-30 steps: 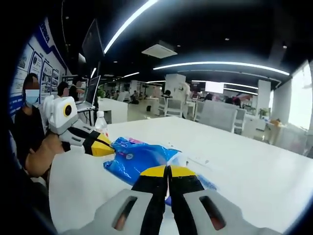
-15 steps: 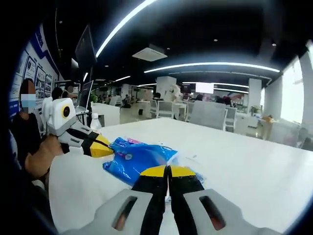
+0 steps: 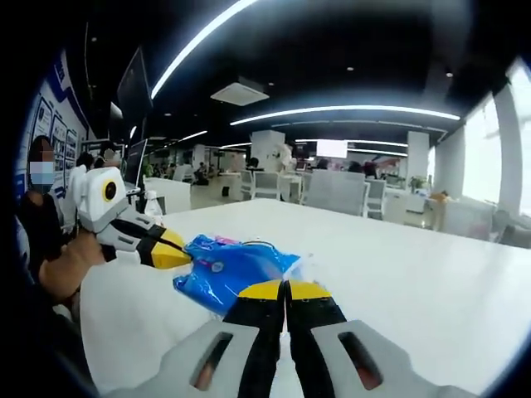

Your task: Arrange the tabletop items into an orderly group along one side of the table until the central work area is clear of visible clutter.

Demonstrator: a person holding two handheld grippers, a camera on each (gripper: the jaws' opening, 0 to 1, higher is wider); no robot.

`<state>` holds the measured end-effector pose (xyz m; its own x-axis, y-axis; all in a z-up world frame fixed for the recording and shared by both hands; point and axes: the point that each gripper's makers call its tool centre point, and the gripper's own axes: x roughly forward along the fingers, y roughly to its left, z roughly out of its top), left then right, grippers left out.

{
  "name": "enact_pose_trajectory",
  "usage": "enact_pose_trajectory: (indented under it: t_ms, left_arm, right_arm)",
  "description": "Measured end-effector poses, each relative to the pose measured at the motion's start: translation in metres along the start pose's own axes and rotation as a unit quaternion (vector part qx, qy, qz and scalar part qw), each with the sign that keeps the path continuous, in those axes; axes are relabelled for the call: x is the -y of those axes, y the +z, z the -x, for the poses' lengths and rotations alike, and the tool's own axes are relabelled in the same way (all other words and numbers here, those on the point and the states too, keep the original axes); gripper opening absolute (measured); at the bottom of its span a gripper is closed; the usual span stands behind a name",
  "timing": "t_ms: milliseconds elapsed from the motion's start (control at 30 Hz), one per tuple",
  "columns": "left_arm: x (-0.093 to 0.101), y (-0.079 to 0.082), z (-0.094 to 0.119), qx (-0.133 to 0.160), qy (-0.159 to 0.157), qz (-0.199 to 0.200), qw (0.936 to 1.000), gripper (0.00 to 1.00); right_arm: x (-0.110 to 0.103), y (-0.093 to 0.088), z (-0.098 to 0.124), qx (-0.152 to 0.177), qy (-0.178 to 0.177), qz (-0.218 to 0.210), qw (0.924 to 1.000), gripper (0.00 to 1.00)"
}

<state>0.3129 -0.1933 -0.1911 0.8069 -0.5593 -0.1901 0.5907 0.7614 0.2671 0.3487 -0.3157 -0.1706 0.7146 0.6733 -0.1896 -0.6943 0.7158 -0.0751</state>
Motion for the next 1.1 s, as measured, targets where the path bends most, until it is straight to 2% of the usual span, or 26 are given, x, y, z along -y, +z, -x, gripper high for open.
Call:
enact_pose_trajectory:
  t_ms: [333, 800, 1100]
  left_arm:
    - [0.024, 0.005, -0.019, 0.003, -0.021, -0.005, 0.9998, 0.00]
    - [0.044, 0.007, -0.044, -0.002, -0.032, -0.023, 0.9992, 0.00]
    - [0.048, 0.003, -0.045, -0.006, -0.033, -0.030, 0.9990, 0.00]
  right_arm:
    - [0.022, -0.011, 0.020, 0.002, -0.026, -0.010, 0.9996, 0.00]
    - [0.043, -0.027, 0.039, 0.001, -0.050, -0.017, 0.9986, 0.00]
    - [0.043, -0.042, 0.039, -0.003, -0.048, -0.028, 0.9985, 0.00]
